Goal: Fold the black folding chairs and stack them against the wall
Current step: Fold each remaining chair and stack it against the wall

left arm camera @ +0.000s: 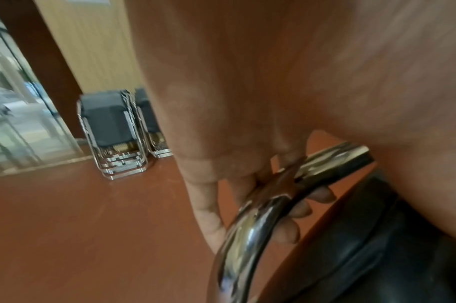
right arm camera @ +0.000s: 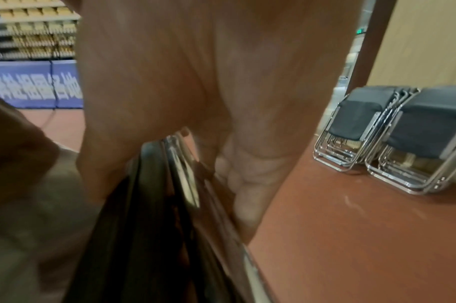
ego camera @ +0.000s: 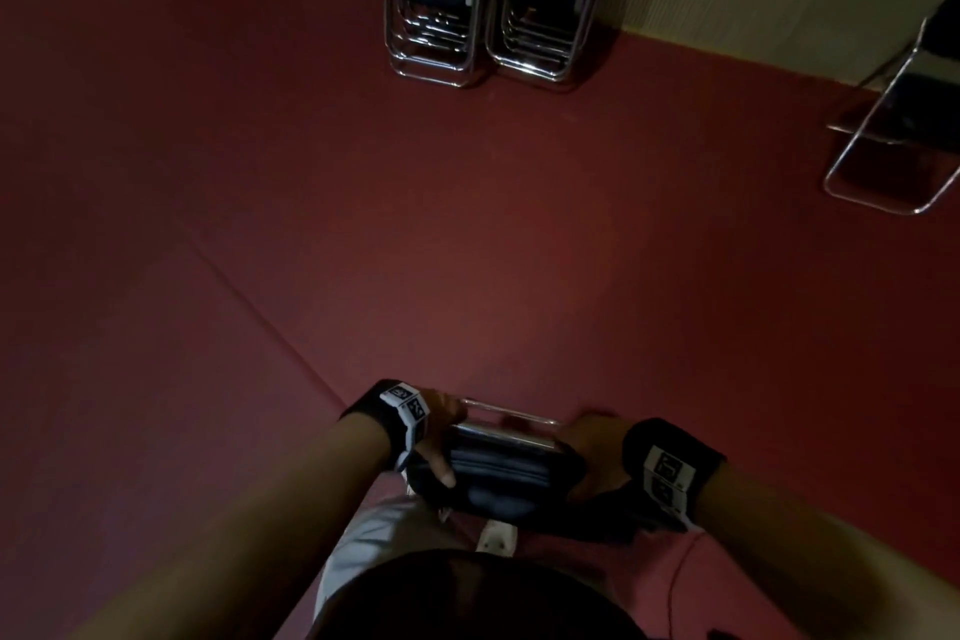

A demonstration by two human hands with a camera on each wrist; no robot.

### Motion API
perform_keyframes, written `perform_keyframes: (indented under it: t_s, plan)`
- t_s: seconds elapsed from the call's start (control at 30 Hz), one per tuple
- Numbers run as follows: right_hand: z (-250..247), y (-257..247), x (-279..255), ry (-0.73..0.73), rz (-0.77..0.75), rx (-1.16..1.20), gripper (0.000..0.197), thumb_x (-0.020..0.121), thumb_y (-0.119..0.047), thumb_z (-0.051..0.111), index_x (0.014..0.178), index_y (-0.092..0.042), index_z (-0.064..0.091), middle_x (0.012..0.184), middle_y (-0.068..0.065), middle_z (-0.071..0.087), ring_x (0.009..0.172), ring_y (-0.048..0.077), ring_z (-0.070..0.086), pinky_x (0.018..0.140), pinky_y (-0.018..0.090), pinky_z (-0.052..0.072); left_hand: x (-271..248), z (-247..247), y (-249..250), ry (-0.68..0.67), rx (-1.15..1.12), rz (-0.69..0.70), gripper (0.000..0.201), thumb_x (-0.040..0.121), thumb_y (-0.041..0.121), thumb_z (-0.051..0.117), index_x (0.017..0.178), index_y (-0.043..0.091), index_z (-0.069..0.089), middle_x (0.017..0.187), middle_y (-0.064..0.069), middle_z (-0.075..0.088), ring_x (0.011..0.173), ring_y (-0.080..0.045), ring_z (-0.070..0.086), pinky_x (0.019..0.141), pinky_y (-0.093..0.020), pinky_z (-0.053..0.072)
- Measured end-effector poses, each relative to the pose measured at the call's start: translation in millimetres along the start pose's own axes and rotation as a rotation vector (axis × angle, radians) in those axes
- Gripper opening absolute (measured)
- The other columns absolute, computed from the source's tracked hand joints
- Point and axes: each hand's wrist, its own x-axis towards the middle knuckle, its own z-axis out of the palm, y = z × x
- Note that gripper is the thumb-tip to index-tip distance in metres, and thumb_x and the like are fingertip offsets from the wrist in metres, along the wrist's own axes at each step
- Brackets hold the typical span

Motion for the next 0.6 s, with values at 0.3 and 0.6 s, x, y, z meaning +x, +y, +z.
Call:
perform_keyframes:
  t_s: [0.3, 0.6]
  plan:
    - [-158, 33, 68, -0.107, 0.029, 0.015, 0.061, 0.085, -0.056, 0.073, 0.123, -0.011, 0.060, 0.108, 0.004, 0.064, 0.094, 0.023, 0.058, 0.078, 0.034, 0.044, 48, -150, -86, 0.040, 0.142, 0.047, 0.085, 0.037, 0.084, 0.078, 0.097, 0.023, 0.070, 0.078, 0.001, 0.077, 0.074, -0.019, 0.073, 0.063, -0.036, 0.061]
    - [-317, 73, 120, -0.036, 0.119, 0.053, 0.076, 0.086, -0.051, 0.074, 0.145, -0.012, 0.045, 0.143, 0.010, 0.054, 0.130, 0.030, 0.052, 0.100, 0.035, 0.043, 73, -321, -157, 0.093, 0.108, 0.055, 0.078, 0.038, 0.076, 0.083, 0.092, 0.024, 0.062, 0.079, 0.001, 0.077, 0.073, -0.019, 0.075, 0.072, -0.043, 0.063]
